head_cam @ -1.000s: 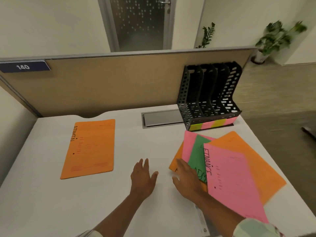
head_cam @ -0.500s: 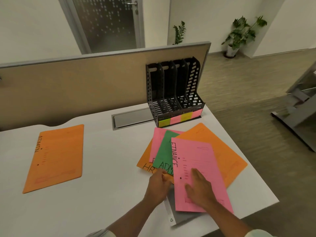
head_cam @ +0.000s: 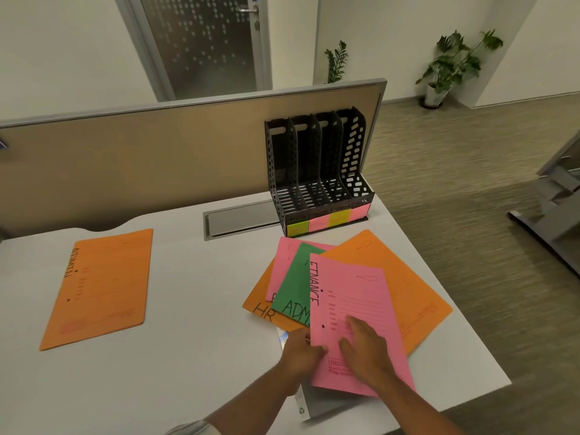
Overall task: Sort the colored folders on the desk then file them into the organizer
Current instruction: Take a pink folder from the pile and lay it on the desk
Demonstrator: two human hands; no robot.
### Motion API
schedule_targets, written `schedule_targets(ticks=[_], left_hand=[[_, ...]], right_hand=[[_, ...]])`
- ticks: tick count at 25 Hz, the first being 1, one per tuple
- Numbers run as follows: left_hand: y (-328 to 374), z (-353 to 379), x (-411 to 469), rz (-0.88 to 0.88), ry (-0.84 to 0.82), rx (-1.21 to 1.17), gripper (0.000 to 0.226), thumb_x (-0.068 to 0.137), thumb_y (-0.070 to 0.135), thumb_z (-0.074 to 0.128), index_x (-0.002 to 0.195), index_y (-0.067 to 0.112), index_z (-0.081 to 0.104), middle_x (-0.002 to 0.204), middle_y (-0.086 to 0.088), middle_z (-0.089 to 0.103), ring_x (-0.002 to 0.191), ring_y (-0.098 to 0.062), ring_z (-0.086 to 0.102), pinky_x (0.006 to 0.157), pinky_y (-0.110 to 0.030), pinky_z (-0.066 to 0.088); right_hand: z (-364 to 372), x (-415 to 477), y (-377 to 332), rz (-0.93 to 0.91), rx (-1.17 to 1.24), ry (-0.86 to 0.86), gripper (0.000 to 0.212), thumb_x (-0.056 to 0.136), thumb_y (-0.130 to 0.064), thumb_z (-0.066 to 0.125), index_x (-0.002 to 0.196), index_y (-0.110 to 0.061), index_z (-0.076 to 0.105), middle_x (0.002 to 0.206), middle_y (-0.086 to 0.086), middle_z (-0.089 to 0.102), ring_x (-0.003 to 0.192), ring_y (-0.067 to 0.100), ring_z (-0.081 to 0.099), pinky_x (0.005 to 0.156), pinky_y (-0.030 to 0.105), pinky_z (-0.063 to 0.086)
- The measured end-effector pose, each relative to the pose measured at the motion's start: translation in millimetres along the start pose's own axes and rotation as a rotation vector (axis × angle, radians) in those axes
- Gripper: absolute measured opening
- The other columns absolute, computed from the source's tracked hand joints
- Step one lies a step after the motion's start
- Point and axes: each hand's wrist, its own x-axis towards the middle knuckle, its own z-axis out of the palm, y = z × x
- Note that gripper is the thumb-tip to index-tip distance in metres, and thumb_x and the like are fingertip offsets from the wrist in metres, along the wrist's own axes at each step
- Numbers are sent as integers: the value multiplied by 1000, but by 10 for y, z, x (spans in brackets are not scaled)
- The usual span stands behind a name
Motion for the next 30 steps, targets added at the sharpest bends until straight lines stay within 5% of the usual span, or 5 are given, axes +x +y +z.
schedule_targets(ticks=[9,12,17,26,30], left_hand=[[207,-629,-202,77,110,-213,29,109,14,49,120,32,68,107,4,81,94,-20,80,79,-40,67],[148,-942,-248,66,127,-279,32,111,19,45,124,37,67,110,4,82,98,-24,80,87,-51,66],[18,-1455,-286,45,213,-383,30,112,15,45,125,30,68,109,0,82,97,-25,81,82,-46,66],[-268,-2394,-200,41,422,-393,33,109,13,48,117,35,71,104,1,83,94,-24,81,84,-47,66],[-231,-2845,-24,43,491,-346,44,107,9,39,112,33,75,101,5,83,92,-21,80,69,-36,64]], right_hand=[[-137,131,-32,159,154,139,62,98,-30,59,153,-13,36,155,6,42,139,28,44,115,48,38],[-177,157,-230,124,364,196,46,97,-20,60,142,-16,49,130,8,59,115,27,59,95,44,51],[-98,253,-760,121,586,165,28,98,-13,59,126,-20,61,94,1,71,74,14,69,55,29,49],[294,639,-1684,94,693,-32,29,94,-2,60,108,-26,66,93,1,76,79,21,76,68,47,64],[535,969,-2136,66,617,-69,29,95,-1,58,111,-23,66,96,-1,75,82,16,73,62,35,62]])
